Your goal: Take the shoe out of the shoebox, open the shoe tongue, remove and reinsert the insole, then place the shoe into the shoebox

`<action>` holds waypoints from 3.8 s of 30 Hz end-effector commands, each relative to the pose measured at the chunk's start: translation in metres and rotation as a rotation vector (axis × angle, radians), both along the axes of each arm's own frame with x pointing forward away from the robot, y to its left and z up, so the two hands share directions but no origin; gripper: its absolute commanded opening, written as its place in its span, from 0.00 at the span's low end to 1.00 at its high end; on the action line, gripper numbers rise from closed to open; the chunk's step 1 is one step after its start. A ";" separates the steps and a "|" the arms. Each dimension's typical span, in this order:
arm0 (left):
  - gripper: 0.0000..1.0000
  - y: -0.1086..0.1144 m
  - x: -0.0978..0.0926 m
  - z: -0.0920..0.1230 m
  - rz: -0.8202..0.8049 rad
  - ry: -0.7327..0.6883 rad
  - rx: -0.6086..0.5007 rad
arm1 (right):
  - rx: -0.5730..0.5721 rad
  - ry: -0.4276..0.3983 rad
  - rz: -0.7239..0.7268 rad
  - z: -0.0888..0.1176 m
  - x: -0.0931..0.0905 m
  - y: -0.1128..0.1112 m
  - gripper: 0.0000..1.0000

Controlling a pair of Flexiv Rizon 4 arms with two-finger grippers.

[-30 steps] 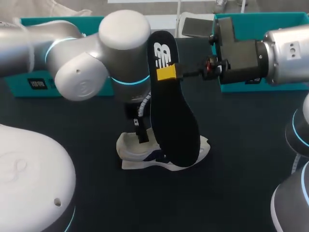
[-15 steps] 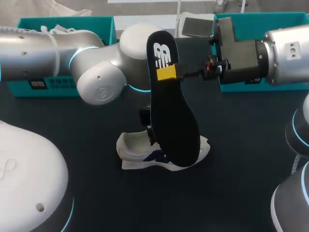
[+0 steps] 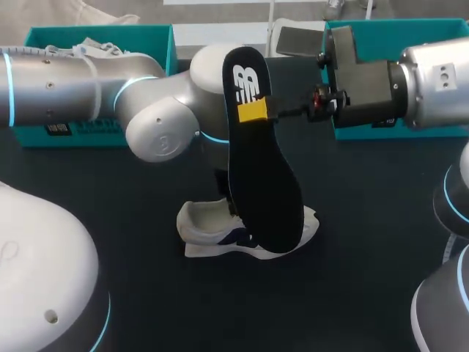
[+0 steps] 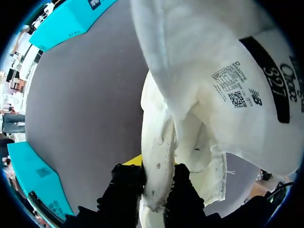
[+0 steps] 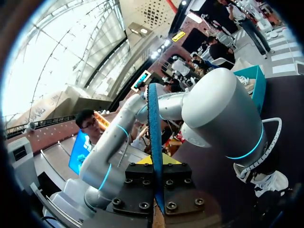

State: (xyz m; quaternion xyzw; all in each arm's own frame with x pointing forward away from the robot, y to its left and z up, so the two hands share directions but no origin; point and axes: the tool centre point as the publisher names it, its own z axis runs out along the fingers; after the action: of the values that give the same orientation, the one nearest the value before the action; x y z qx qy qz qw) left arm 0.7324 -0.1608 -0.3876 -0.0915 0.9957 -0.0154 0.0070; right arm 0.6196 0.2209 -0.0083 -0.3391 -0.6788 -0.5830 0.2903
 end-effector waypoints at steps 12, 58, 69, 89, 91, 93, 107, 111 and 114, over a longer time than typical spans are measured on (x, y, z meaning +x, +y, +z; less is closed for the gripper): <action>0.00 -0.003 0.027 0.039 -0.558 0.411 -0.057 | -0.004 0.002 -0.003 0.000 0.000 0.004 0.00; 0.00 -0.011 0.070 0.066 -1.748 0.619 0.162 | -0.004 0.002 -0.003 0.000 0.000 0.004 0.00; 0.00 -0.012 0.061 0.053 -1.793 0.415 0.240 | -0.004 0.002 -0.003 0.000 0.000 0.004 0.00; 0.00 -0.025 0.037 0.027 -1.650 0.307 0.336 | -0.004 0.002 -0.003 0.000 0.000 0.004 0.00; 0.00 -0.026 0.035 0.021 -1.656 0.318 0.331 | -0.004 0.002 -0.003 0.000 0.000 0.004 0.00; 0.00 -0.027 0.034 0.016 -1.654 0.329 0.321 | -0.004 0.002 -0.003 0.000 0.000 0.004 0.00; 1.00 -0.029 0.037 0.014 -1.641 0.340 0.199 | -0.004 0.002 -0.003 0.000 0.000 0.004 0.00; 1.00 -0.030 0.048 0.045 -1.609 0.227 0.107 | -0.004 0.002 -0.003 0.000 0.000 0.004 0.00; 1.00 -0.032 0.059 0.064 -1.568 0.143 0.060 | -0.004 0.002 -0.003 0.000 0.000 0.004 0.00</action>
State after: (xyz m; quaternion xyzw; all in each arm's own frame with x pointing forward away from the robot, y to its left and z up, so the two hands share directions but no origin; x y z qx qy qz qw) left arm 0.7897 -0.2165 -0.3498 0.6391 0.7591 0.0549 -0.1108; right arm 0.6195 0.2208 -0.0083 -0.3391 -0.6788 -0.5830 0.2903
